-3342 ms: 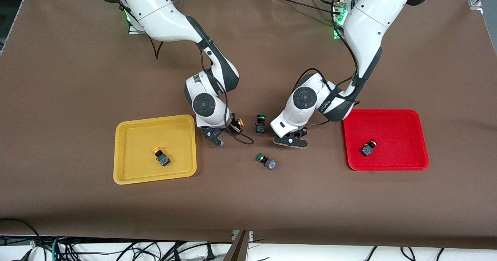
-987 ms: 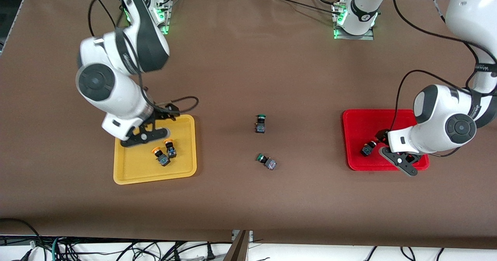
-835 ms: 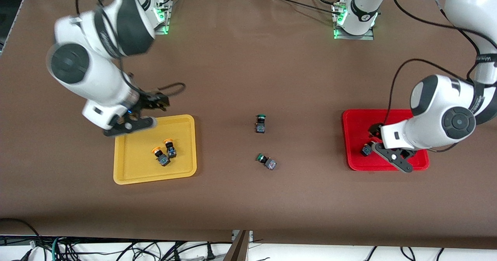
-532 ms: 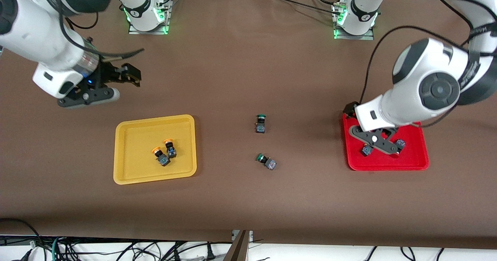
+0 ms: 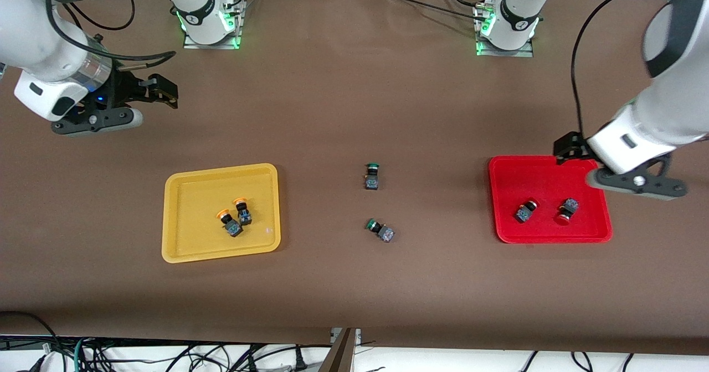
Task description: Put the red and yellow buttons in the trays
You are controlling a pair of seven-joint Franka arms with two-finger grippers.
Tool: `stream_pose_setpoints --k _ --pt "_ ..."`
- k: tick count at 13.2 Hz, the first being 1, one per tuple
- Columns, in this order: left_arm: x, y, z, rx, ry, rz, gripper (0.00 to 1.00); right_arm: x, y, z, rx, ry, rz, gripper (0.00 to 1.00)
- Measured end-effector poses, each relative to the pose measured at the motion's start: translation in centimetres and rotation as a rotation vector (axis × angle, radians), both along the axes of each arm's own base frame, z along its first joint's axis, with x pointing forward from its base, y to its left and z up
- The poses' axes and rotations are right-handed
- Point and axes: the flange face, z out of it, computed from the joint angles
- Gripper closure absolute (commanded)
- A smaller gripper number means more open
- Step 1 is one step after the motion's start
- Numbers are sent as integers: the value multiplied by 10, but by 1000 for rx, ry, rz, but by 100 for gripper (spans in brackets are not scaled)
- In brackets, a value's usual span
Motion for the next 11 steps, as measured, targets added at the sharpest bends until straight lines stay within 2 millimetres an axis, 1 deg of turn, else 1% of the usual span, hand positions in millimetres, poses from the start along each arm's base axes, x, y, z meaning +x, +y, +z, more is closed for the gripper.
stream_pose_setpoints --k 1,2,3,5,6,8,9,11 --pt "-8 21 8 -25 1 54 0 -2 -2 1 0 -1 -2 1" --pt "-21 35 12 -40 -3 88 0 -2 -1 2 -3 -3 0 0" --pt "-36 37 14 -39 -24 94 0 -3 0 2 -5 -4 3 1" --pt "-66 14 15 -30 -57 62 0 -2 1 2 -6 -9 5 1" --pt "-76 2 16 -28 -64 42 0 0 0 1 -10 -15 4 0" --pt "-85 -17 22 -28 -78 14 0 3 -3 0 -22 -29 1 0" --pt "-86 -21 26 -29 -84 9 0 4 -4 0 -22 -31 -1 1" --pt "-87 -20 29 -29 -84 12 0 5 -5 6 -20 -44 -2 1"
